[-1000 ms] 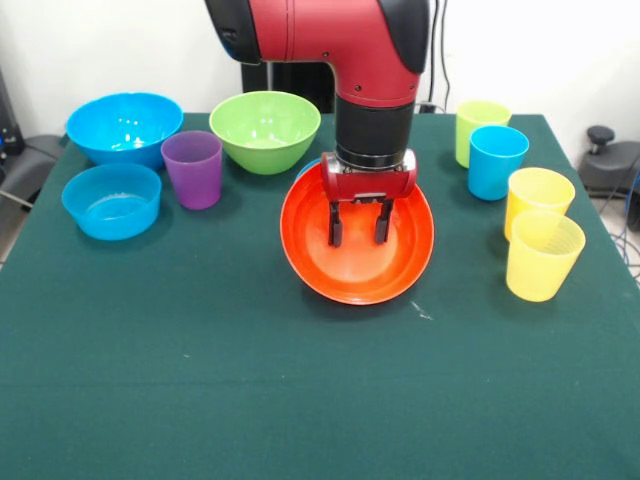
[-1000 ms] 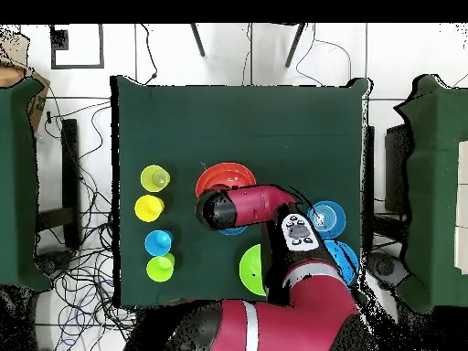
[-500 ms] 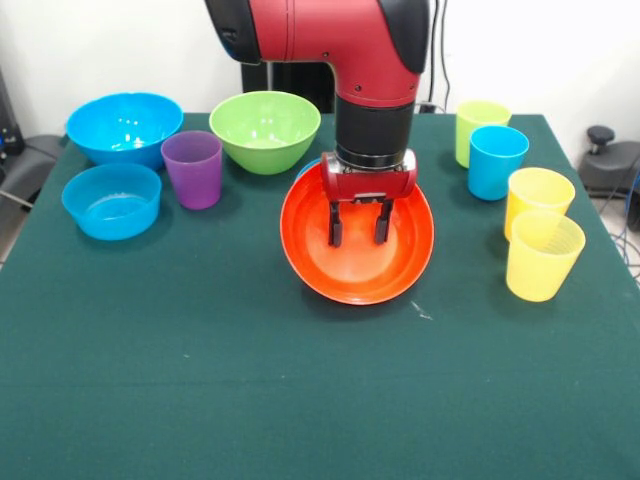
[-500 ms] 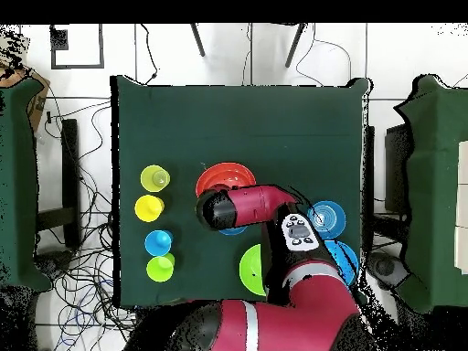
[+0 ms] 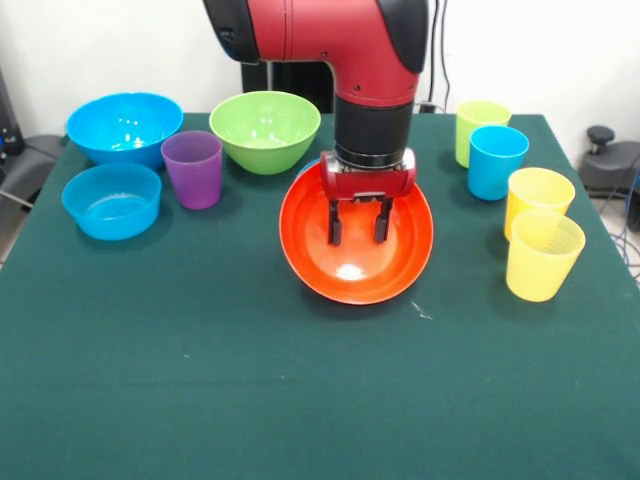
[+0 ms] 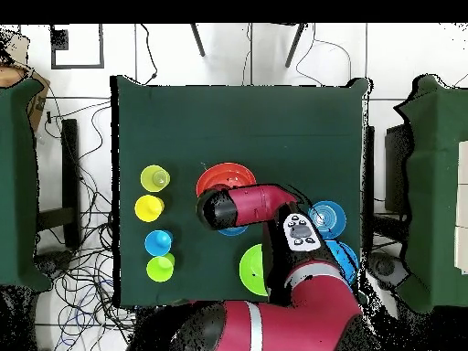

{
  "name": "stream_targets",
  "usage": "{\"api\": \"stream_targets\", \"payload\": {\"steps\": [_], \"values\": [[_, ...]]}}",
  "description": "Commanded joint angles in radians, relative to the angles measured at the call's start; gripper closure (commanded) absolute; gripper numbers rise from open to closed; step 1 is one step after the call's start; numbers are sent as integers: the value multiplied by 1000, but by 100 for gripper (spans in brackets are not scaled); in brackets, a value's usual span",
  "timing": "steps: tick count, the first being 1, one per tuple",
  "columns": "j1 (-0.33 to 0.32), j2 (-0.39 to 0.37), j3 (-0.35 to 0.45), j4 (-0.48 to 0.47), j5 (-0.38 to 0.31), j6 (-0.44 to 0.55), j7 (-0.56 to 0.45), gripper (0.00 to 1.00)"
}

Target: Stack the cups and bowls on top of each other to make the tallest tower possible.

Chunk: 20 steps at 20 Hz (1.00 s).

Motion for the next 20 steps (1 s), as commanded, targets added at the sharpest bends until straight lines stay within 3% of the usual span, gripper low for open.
{"api": "stream_targets", "payload": {"steps": [1,9,20], "values": [[-43,-28,115,35,-37,221,-153,0],[-88,-83,166,59,-48,267,-179,0],[-108,-86,188,52,-75,285,-175,0]]}}
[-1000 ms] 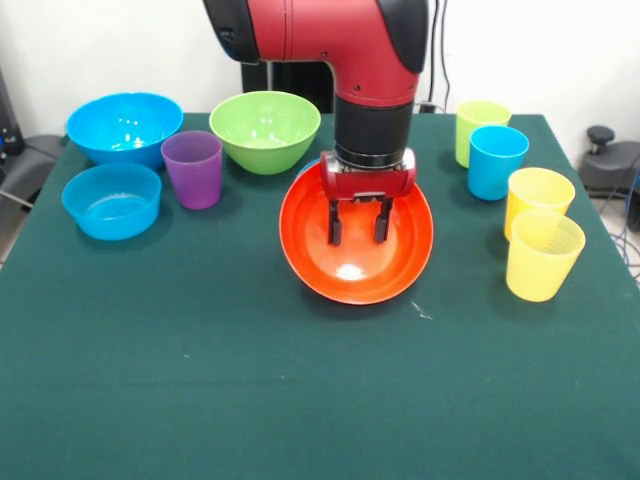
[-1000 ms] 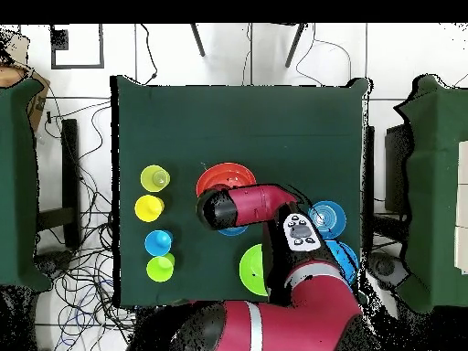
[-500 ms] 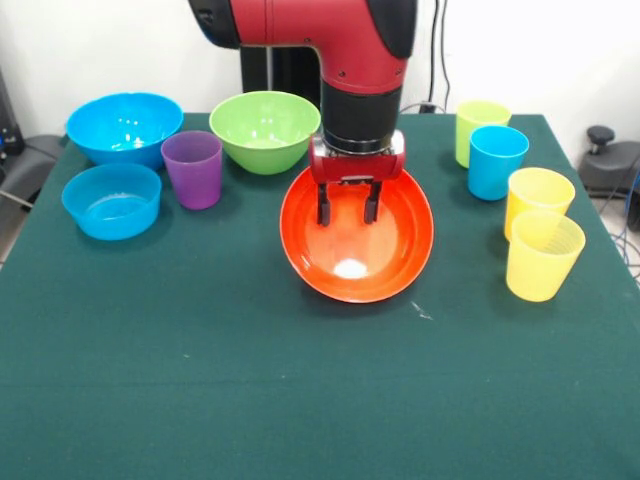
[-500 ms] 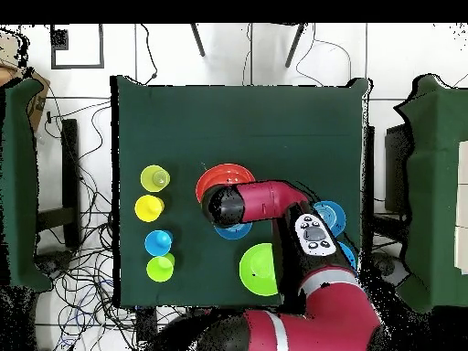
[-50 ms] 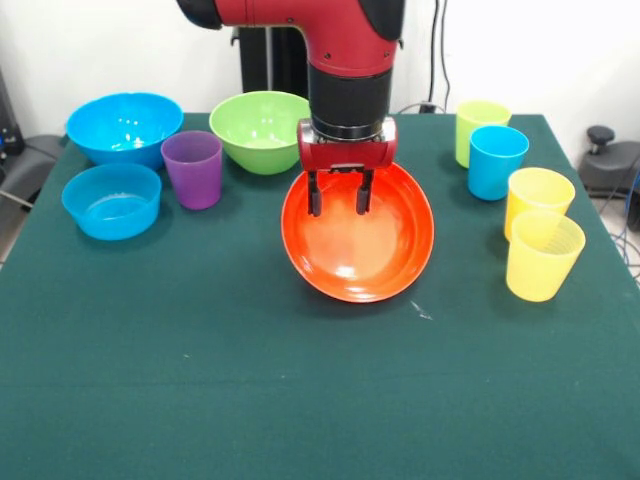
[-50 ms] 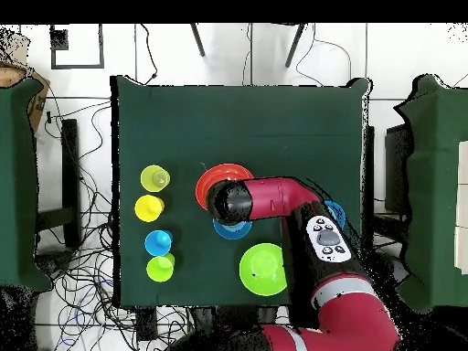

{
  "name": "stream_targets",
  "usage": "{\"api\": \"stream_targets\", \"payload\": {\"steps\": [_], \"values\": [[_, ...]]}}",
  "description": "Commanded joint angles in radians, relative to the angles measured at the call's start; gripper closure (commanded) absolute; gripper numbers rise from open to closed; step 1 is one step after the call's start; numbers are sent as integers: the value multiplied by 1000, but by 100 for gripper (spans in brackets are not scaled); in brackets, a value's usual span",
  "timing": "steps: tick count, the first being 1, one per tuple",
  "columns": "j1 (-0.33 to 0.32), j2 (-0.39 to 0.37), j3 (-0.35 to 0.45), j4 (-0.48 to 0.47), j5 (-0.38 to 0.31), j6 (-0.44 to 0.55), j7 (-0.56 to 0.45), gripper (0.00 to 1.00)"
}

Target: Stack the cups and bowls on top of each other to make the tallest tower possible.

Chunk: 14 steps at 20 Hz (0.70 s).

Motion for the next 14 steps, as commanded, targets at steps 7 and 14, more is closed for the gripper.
{"api": "stream_targets", "payload": {"steps": [7,14], "values": [[-21,2,110,28,-81,123,-183,0],[-81,-45,139,63,-87,163,-252,0]]}}
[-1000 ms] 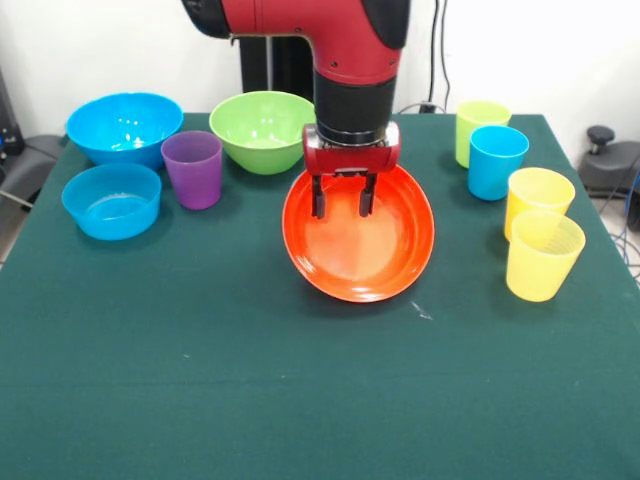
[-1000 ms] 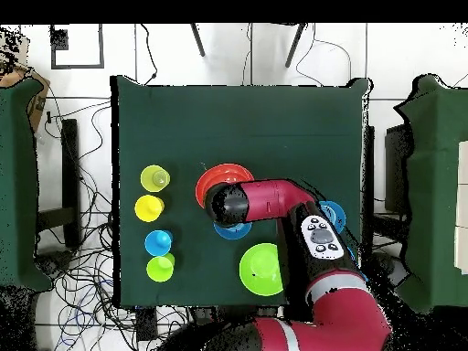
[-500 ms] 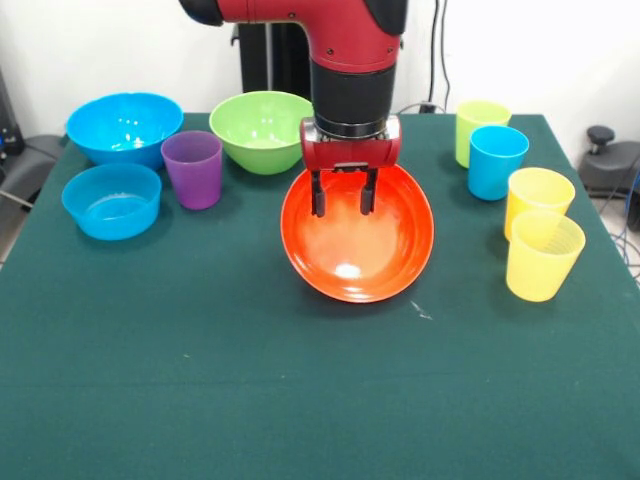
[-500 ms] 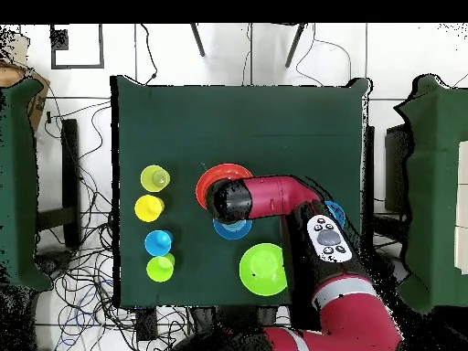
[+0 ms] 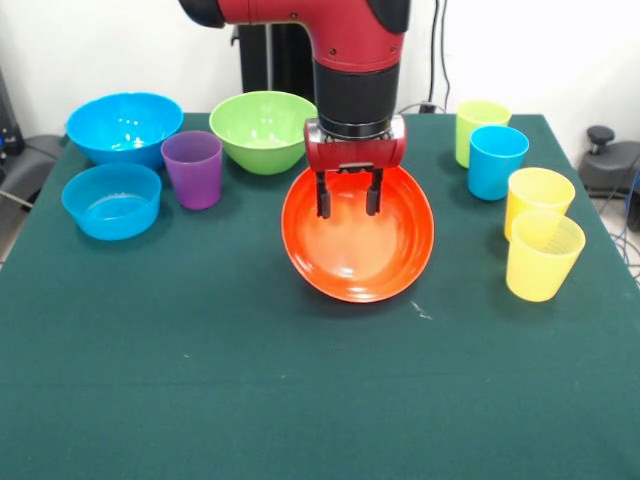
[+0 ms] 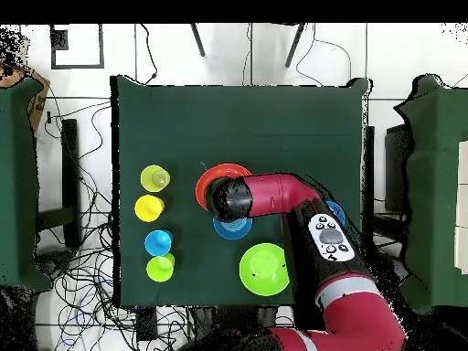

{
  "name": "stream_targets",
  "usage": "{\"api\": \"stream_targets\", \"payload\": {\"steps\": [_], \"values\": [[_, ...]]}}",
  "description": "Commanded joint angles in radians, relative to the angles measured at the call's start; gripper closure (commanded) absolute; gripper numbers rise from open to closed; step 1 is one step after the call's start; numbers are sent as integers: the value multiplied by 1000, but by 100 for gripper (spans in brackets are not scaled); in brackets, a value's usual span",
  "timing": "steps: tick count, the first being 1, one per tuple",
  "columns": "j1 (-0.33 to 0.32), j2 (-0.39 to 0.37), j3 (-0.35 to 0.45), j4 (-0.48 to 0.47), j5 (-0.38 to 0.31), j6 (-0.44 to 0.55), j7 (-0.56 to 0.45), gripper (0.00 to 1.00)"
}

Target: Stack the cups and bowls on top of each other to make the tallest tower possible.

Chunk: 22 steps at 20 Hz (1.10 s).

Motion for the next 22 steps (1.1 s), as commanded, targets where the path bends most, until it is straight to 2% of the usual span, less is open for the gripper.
{"api": "stream_targets", "payload": {"steps": [1,7,13,18,22], "values": [[-72,-45,104,72,-90,155,-267,0],[-133,-85,141,91,-132,191,-307,0],[-167,-100,179,85,-150,234,-318,0],[-164,-89,182,72,-191,230,-270,0],[-146,-63,164,81,-202,191,-181,0]]}}
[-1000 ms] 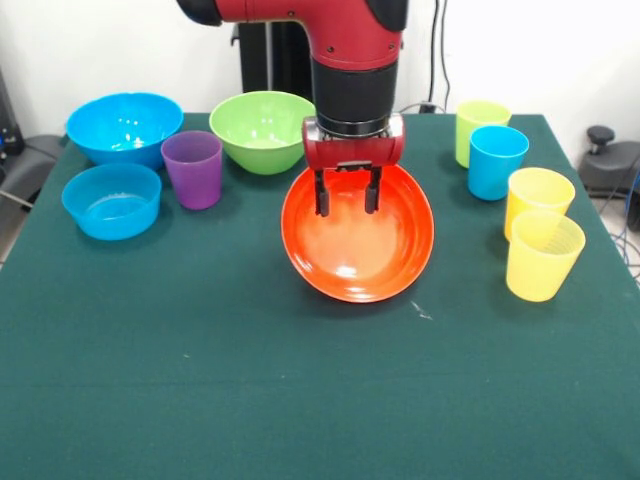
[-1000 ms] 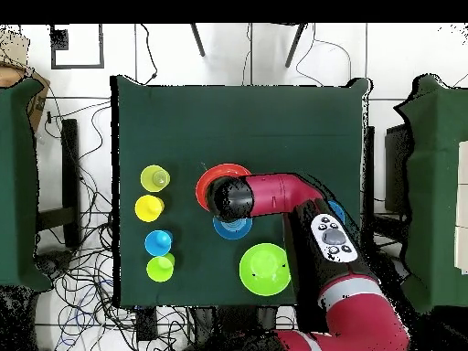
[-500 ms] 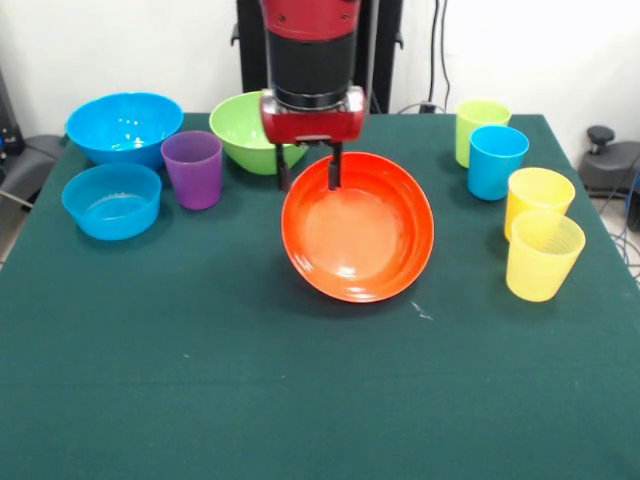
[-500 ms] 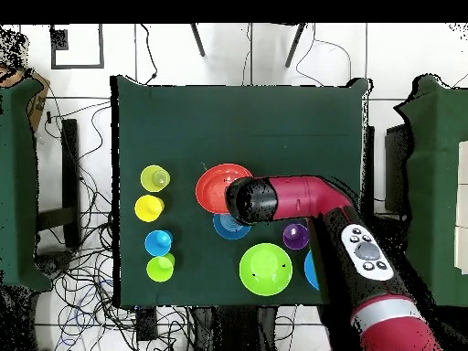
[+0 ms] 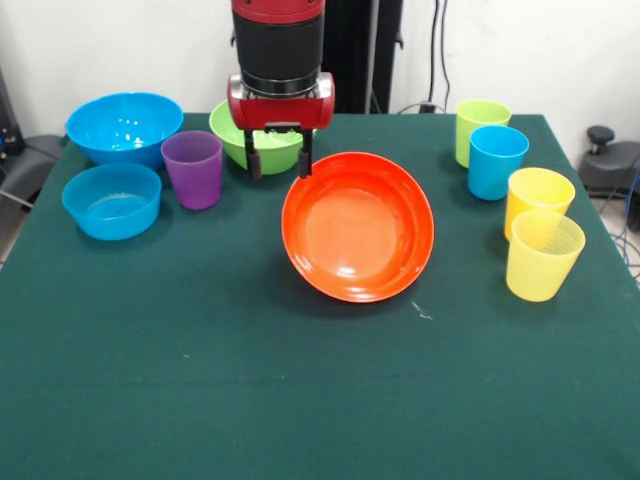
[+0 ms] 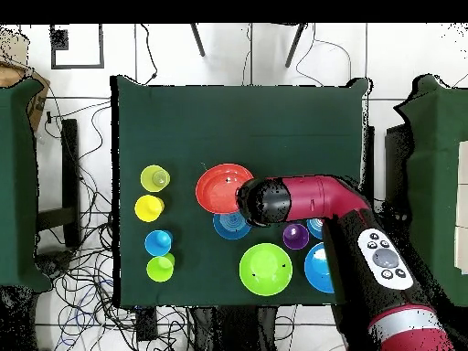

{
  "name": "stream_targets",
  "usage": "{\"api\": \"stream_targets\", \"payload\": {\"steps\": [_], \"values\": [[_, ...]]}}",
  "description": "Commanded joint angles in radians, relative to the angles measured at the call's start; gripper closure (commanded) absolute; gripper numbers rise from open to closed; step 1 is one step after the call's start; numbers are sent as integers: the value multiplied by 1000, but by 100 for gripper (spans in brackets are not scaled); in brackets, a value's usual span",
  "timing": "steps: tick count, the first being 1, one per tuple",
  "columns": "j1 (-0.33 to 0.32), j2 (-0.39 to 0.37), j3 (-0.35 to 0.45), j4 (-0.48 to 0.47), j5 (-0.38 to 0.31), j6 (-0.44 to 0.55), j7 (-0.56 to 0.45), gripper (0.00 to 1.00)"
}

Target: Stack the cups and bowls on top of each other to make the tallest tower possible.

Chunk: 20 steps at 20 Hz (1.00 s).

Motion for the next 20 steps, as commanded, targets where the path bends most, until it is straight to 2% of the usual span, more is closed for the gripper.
{"api": "stream_targets", "payload": {"steps": [1,9,20], "values": [[30,45,55,44,-106,33,-175,0],[12,63,54,104,-146,-34,-149,0],[26,87,36,93,-208,-62,-111,0]]}}
